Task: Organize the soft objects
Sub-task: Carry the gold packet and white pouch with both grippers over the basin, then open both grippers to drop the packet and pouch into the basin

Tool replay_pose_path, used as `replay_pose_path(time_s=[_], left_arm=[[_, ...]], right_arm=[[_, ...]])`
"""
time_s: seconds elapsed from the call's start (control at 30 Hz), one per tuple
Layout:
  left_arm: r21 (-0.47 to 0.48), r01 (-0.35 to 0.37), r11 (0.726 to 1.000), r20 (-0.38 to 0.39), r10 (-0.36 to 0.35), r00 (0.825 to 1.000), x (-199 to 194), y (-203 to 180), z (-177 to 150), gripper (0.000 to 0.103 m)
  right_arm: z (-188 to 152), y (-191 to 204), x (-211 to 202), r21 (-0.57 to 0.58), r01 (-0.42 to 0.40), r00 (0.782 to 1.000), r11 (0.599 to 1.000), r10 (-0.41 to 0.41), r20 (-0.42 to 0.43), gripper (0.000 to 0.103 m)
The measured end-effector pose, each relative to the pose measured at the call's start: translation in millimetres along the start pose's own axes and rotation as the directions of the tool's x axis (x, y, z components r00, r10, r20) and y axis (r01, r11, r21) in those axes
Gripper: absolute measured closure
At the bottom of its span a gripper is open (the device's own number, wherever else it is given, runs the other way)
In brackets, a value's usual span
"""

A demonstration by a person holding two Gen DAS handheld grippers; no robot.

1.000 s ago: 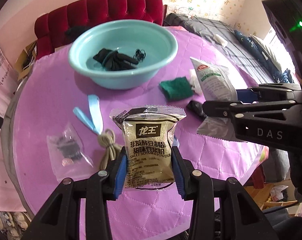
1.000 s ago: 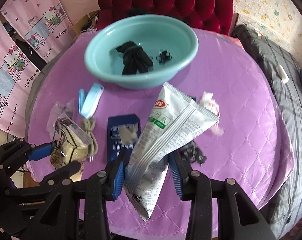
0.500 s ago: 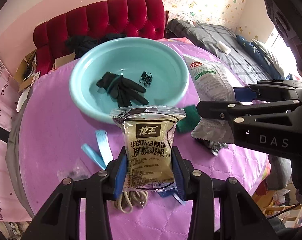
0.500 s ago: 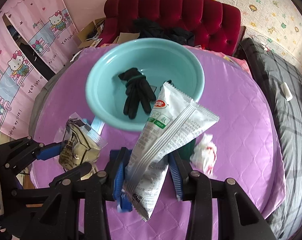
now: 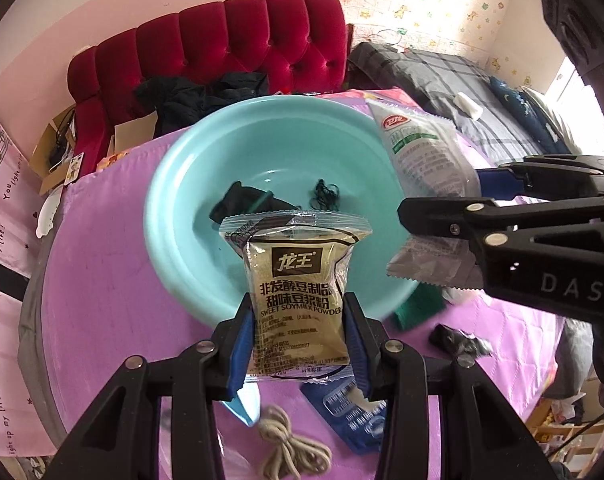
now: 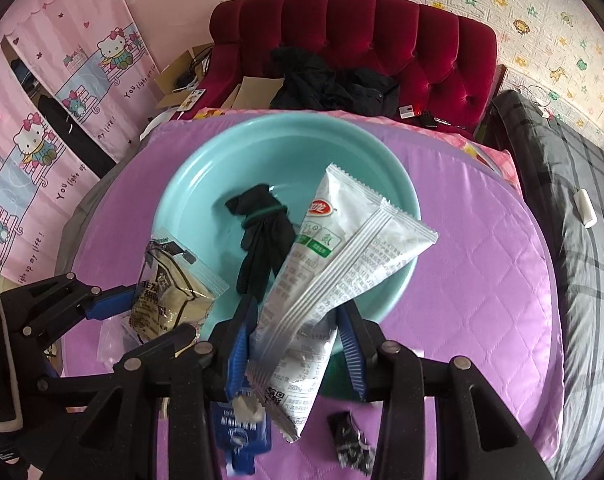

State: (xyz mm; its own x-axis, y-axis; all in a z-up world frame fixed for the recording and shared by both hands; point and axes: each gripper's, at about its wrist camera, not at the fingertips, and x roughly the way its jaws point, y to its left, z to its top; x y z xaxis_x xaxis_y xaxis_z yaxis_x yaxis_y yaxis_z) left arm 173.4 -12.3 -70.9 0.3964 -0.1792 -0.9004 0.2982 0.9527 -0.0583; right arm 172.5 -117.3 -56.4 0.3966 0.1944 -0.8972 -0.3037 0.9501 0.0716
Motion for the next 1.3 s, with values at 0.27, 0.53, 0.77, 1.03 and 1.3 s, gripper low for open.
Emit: replay_pose_path(time_s=[0.27, 0.53, 0.77, 1.03, 1.3], left_arm=[[-0.021, -0.021, 1.0, -0.01, 0.021, 1.0, 29.5, 18.7, 20.6, 0.057], [-0.03, -0.035, 0.999, -0.04, 0.034, 0.999, 66.7, 27.8, 31.0, 0.057], [-0.032, -0.04, 0.999, -0.068, 0.037, 0.997, 88.2, 27.2, 33.4, 0.057], [-0.039, -0.056, 0.998, -0.078, 0.053, 0.996, 95.3, 23.5, 37.4, 0.057], [-0.062, -0.094, 0.994, -0.059, 0.091, 0.994, 86.4, 19.1, 33.2, 0.045]], right_arm=[[29.7, -7.2, 29.1, 0.008, -0.022, 1.0, 1.0, 0.022, -0.01, 0.059], [48.3, -13.6, 66.4, 0.035, -0.051, 0.998, 0.998, 0.053, -0.039, 0.058], [53.9, -14.3, 95.9, 0.04, -0.068, 0.995, 0.997, 0.07, -0.065, 0.058], [55.5, -18.2, 108.9, 0.055, -0.073, 0.994, 0.996, 0.077, -0.081, 0.057], [58.6, -20.1, 96.9, 0.064, -0.057, 0.997, 0.996, 0.06, -0.043, 0.042]])
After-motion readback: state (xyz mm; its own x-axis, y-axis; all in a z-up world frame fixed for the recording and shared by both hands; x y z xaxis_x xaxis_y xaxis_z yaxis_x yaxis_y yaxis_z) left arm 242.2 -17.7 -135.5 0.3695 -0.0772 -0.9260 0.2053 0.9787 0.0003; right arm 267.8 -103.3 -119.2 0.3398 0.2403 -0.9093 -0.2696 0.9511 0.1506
